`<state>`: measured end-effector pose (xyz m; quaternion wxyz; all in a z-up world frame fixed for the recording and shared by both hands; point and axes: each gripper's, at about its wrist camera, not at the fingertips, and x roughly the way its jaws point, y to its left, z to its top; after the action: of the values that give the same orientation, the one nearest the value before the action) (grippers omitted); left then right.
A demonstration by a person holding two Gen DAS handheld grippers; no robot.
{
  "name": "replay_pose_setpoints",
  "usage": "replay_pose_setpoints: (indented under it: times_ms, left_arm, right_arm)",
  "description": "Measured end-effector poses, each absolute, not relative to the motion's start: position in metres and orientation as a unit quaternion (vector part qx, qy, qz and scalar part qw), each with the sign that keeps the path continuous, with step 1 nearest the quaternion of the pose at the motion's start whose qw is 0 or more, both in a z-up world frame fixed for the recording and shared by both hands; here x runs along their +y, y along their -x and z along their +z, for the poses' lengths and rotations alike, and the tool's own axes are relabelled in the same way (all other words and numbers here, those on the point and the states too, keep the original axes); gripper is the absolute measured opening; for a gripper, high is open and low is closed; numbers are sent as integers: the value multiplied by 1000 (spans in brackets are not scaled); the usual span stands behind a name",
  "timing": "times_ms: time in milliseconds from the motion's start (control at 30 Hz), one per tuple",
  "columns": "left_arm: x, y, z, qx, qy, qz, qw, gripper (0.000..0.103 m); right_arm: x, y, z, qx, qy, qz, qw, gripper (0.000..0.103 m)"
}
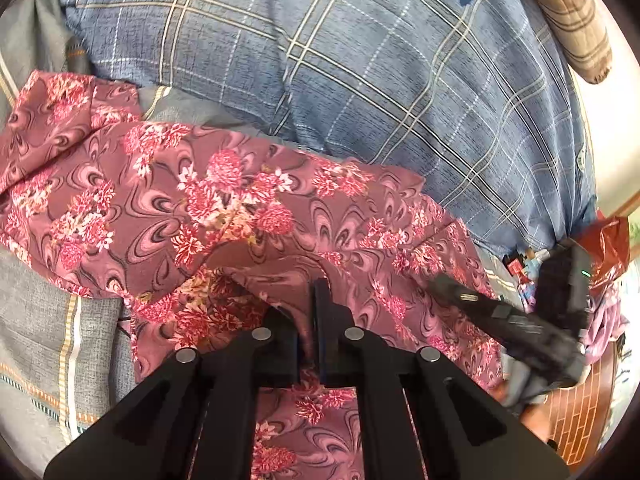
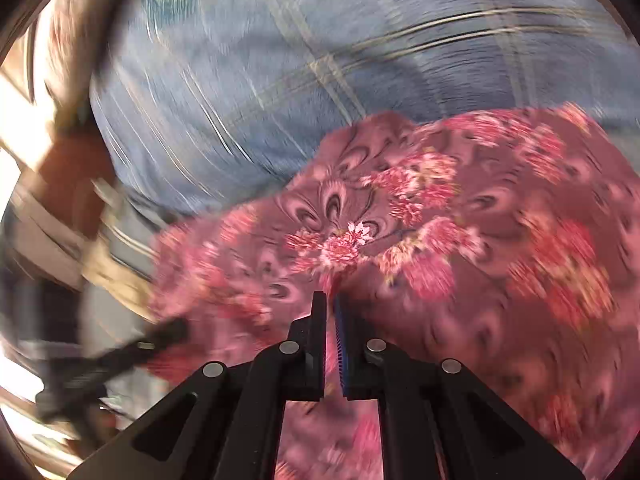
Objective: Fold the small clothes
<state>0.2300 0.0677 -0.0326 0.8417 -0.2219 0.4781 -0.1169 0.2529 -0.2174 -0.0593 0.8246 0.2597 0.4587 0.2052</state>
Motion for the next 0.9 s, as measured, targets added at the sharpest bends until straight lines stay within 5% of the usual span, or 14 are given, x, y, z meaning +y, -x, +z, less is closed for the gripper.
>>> replay_pose_setpoints:
  times_ms: [133,400,500,533,667,900]
  left_arm:
    - [57,-230,-32,478,196,-108,849,5]
    - [50,-227,-38,483,167,-92,854,8]
    - [48,-228,-39,483,158,-88,856,9]
    - [48,-228,-39,484,162,-90,855,9]
    - [55,-225,-38,490,184,-88,848,9]
    - [53,-220,-39,530,167,-91,827,9]
  right_arm:
    - [-275,-198,-41,417,-314,145,840,35]
    - [-339,-145,-71,425,-339,18,839,35]
    - [-353,-156,-74,409,-342,-21,846,21]
    - [-356,-158,-73,405,-348,-20,845,3]
    - [-371,-152,-58,362,-374,-10,854,3]
    - [-377,-135,-75,415,-349,-29,840,10]
